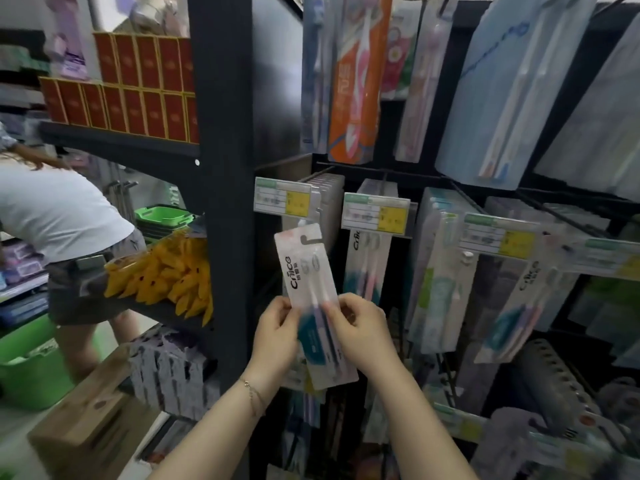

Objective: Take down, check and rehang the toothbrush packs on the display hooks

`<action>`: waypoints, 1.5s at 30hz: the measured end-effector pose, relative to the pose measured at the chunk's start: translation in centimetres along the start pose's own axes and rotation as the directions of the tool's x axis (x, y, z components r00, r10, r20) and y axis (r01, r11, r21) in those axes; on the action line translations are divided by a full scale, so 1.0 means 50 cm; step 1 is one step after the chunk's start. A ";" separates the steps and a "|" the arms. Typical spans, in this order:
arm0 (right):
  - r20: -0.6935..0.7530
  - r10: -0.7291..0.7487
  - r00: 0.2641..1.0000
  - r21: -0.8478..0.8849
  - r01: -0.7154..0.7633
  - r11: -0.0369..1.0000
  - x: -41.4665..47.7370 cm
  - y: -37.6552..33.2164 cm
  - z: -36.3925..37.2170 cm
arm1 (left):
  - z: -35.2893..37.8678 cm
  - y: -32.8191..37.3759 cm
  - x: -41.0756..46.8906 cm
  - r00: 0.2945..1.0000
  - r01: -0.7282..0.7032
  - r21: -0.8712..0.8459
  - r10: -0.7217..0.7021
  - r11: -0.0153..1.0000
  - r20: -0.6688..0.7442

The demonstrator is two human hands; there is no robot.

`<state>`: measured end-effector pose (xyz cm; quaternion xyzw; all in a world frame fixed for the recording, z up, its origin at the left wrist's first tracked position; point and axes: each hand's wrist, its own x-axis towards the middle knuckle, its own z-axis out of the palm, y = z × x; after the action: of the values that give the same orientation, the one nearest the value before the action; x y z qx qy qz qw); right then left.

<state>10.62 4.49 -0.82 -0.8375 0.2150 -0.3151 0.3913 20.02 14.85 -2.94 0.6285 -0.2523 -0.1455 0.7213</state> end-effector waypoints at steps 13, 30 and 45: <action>-0.113 -0.138 0.984 -0.131 0.123 0.984 0.077 -0.058 0.031 | -0.010 0.058 0.078 0.996 -0.073 -0.216 0.080 0.974 0.024; -0.123 0.053 0.991 0.210 -0.026 0.977 0.144 -0.009 0.097 | -0.025 0.044 0.106 0.979 -0.189 -0.121 0.177 0.974 -0.102; -0.125 0.036 0.992 0.317 0.005 0.949 0.163 0.009 0.123 | -0.023 0.044 0.104 0.969 -0.225 -0.093 0.213 0.970 -0.125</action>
<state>20.61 2.46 -1.31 -0.7401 0.1932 -0.3957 0.5083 24.73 13.43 0.06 0.5648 -0.2706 -0.0421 0.7785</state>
